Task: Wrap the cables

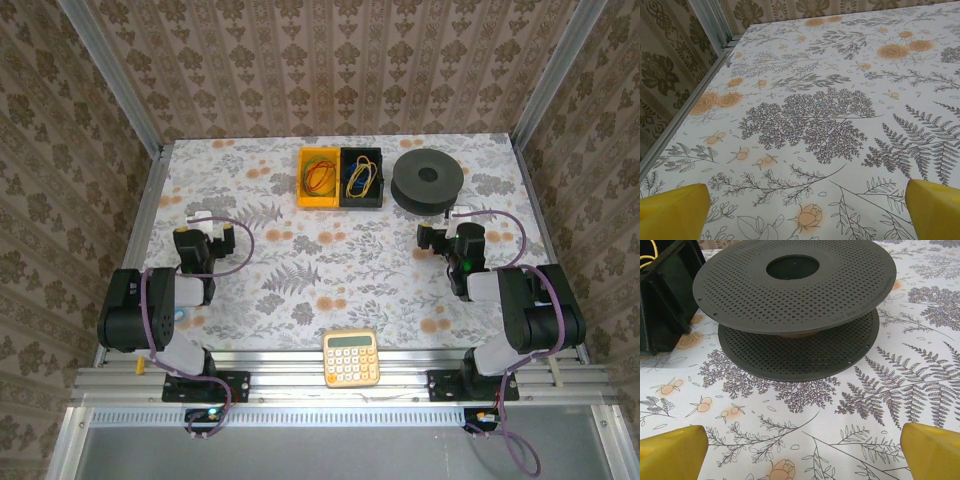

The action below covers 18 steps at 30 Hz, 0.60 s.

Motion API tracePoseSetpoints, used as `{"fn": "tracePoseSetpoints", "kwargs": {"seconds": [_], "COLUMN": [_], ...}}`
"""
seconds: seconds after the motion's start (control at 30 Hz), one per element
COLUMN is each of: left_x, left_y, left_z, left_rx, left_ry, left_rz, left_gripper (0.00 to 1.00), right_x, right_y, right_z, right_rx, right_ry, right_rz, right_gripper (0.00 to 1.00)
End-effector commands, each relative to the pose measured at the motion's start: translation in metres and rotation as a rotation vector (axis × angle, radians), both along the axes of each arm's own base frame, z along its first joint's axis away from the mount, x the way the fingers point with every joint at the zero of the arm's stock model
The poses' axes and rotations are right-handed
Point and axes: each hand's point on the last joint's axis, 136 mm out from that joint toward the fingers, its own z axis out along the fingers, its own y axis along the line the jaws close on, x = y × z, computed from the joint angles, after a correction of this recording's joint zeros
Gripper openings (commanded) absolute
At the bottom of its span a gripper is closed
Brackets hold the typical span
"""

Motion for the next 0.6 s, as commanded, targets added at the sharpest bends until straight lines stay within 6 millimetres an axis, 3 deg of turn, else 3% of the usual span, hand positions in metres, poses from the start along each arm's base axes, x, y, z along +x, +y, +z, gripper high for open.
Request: {"fn": "tracePoseSetpoints", "kwargs": {"seconds": [0.0, 0.1, 0.37, 0.43, 0.57], "left_x": [0.003, -0.002, -0.04, -0.047, -0.061], "left_y": [0.006, 0.003, -0.012, -0.015, -0.022], "left_z": [0.019, 0.038, 0.065, 0.072, 0.077], "left_rx": [0.009, 0.05, -0.098, -0.125, -0.122], "left_ry": [-0.032, 0.005, 0.25, 0.322, 0.549], "left_rz": [0.057, 0.088, 0.112, 0.112, 0.084], "left_gripper": [1.0, 1.0, 1.0, 1.0, 1.0], "right_x": [0.004, -0.002, -0.033, -0.031, -0.012], "right_y": [-0.005, 0.0, 0.001, 0.001, -0.002], "right_z": [0.026, 0.048, 0.093, 0.1, 0.105], "right_rx": [-0.013, -0.002, 0.131, 0.205, 0.529], "right_ry": [-0.062, -0.038, 0.021, 0.061, 0.146], "right_rz": [-0.03, -0.014, -0.053, -0.045, -0.002], "right_gripper": [1.0, 1.0, 1.0, 1.0, 1.0]}}
